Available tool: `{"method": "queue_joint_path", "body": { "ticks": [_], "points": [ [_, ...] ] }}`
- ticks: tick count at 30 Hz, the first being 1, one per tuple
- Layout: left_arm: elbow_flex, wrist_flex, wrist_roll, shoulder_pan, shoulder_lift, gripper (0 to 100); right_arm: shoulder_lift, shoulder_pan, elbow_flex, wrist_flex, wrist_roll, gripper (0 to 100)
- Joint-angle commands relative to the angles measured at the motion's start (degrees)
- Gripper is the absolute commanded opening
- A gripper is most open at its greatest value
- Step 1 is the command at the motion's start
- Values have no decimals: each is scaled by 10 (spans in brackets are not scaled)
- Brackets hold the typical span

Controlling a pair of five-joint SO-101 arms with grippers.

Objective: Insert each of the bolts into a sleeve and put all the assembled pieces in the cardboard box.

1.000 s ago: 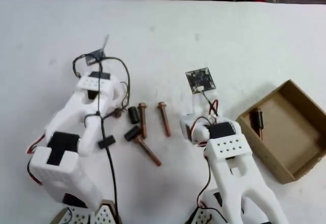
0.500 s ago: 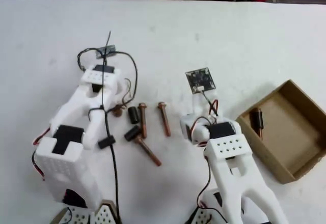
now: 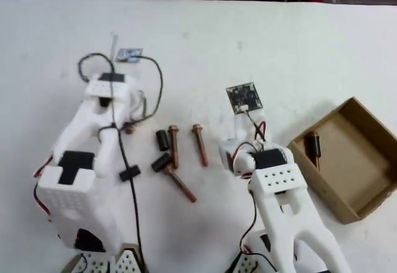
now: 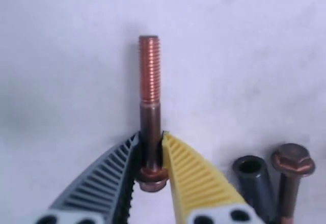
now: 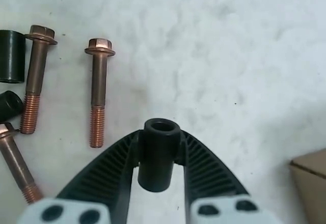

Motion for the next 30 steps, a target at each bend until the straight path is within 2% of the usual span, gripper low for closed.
{"method": "queue_joint_path", "body": {
  "ticks": [1, 9, 18, 23, 26, 30],
  "points": [
    [-84, 67, -165, -46, -6, 34, -14, 7, -4, -10, 7, 21],
    [-157, 173, -419, -106, -1, 35, -14, 7, -4, -10, 7, 21],
    [-152, 175, -811, -122, 1, 35, -17, 2, 7, -10, 7, 21],
    [-158, 175, -984, -119, 33, 35, -18, 2, 7, -10, 7, 21],
    [-164, 164, -1056, -120, 59, 35, -18, 3, 7, -10, 7, 21],
    [-175, 161, -1051, -121, 84, 39, -19, 3, 6, -10, 8, 21]
  ]
}}
